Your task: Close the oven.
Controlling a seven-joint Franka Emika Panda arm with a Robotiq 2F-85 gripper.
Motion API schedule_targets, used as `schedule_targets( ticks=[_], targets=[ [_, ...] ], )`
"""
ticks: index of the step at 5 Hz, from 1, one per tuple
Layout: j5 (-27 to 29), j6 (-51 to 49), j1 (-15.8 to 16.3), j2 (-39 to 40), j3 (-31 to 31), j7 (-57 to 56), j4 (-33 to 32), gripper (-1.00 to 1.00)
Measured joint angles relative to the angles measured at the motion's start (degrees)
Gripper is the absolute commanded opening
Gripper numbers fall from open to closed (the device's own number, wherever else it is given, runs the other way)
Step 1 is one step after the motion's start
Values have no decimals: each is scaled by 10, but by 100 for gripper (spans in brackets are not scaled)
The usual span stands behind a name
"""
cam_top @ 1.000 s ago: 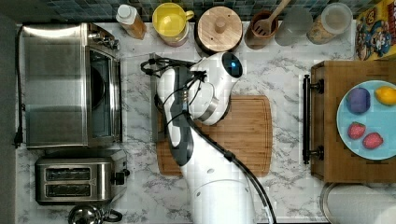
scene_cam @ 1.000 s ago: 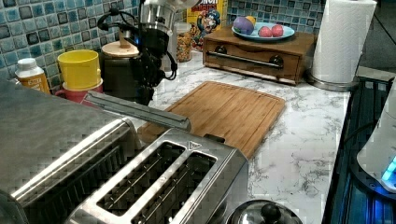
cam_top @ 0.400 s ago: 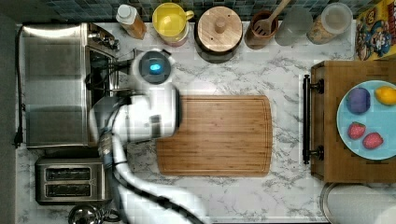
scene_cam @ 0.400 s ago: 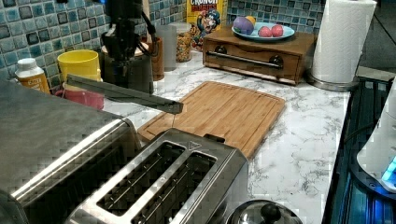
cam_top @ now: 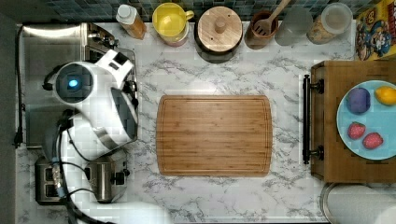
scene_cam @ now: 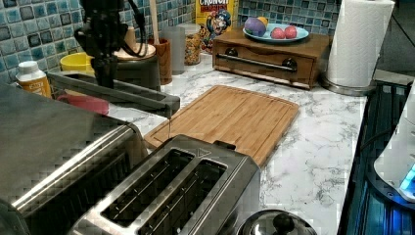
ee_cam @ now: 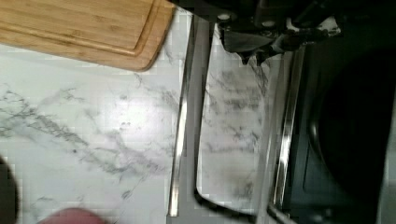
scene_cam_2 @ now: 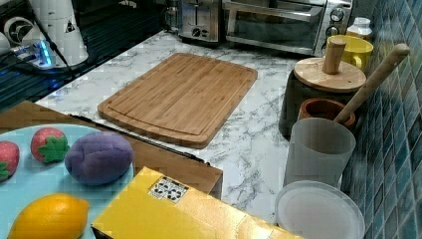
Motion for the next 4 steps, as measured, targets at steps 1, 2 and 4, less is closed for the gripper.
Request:
schedule_targets(
  ticks=[1, 2, 4],
  targets=[
    [-110, 0, 31, 1, -2, 114, 9, -100],
    [-129, -29, 53, 2, 4, 165, 15, -100],
    [-35, -43, 57, 11, 25, 161, 47, -100]
  ],
)
